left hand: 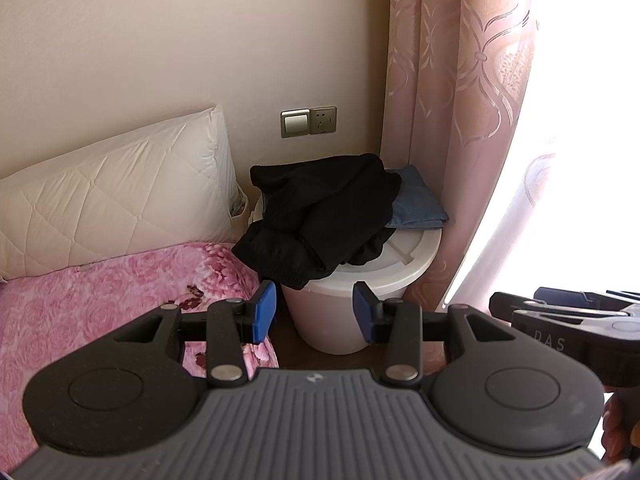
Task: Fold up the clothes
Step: 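Approach the black garment on the white bucket with both grippers open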
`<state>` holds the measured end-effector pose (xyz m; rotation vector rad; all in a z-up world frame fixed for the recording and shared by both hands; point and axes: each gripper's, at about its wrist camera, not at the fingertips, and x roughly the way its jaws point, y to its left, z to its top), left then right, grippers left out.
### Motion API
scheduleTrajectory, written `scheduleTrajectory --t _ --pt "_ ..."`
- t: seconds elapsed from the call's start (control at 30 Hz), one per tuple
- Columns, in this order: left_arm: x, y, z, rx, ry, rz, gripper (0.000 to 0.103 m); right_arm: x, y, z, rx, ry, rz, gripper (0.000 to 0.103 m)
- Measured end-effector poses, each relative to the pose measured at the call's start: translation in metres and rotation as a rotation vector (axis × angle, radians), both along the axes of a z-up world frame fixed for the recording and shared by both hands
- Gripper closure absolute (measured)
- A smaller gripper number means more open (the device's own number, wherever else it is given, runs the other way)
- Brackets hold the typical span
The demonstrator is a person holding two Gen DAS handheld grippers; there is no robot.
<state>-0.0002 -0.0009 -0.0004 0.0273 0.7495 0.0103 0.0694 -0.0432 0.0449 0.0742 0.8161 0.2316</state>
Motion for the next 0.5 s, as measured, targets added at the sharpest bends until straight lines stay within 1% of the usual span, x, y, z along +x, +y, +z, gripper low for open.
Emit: scheduleTrajectory --t 0.43,0.5 --pt "0.0039 -0.0071 0.003 -0.004 0.004 0.003 0.065 0.0011 -0.0045 -0.0007 -0.001 0.0 -0.004 0.055" --pt "0.0046 -0.0084 0.0026 -0.003 0.003 0.005 0.065 -0.0054 -0.0032 -0.0009 -0.001 -0.001 -0.004 0.055"
